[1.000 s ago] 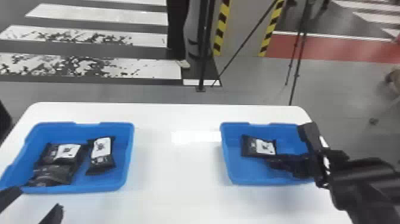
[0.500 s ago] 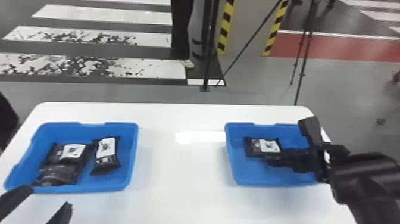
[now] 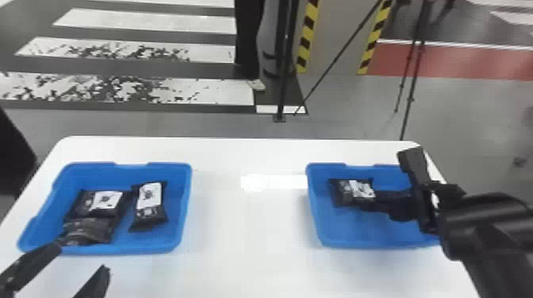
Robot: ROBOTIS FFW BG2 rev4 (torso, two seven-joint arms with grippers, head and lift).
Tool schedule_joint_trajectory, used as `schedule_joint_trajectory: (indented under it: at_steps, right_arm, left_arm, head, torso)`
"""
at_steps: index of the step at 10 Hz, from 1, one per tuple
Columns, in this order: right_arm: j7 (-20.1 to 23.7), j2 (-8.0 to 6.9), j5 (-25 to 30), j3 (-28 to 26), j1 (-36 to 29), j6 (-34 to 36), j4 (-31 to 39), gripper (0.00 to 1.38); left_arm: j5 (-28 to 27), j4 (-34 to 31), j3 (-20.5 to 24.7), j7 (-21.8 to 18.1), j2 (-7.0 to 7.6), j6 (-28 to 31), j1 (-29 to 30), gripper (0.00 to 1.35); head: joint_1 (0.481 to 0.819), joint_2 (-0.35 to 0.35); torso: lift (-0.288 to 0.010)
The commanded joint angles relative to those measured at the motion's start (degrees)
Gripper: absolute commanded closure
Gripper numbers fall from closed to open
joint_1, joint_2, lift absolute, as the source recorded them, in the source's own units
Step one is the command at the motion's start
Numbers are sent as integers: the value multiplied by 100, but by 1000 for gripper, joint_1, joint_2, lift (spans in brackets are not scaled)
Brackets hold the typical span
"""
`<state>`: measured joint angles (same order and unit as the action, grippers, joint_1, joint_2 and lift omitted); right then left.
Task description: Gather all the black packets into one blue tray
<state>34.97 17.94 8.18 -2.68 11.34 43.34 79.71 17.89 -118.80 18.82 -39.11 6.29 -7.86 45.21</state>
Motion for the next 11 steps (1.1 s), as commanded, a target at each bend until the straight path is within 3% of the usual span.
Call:
schedule_joint_trajectory:
  at_steps: [1, 3, 4, 8, 11]
  right_arm:
    - [-8, -10, -19, 17, 104, -129, -159, 1115]
    - [-8, -54, 50, 17, 104, -270, -75, 1185]
    - [-17, -80, 50, -63, -23, -312, 122, 1294]
    - [-52, -379, 301, -1149, -1823, 152, 3005, 1277]
    - [-52, -722, 244, -1046, -2948, 208, 5002, 1277]
  left_arm:
    - [5, 19, -20, 0, 4, -2, -21, 213]
    - [27, 19, -31, 0, 13, -2, -21, 214]
    - [39, 33, -54, -9, 22, 26, -49, 214]
    - [199, 19, -226, -26, 92, 125, -120, 209]
    - [484, 19, -786, -61, 268, 504, -668, 208]
  head:
    - [695, -97]
    - [695, -95]
    - [695, -94]
    - [695, -131]
    - [695, -159]
  torso:
    - [-110]
    - [-110]
    - [-110]
    - [-110]
    - [-110]
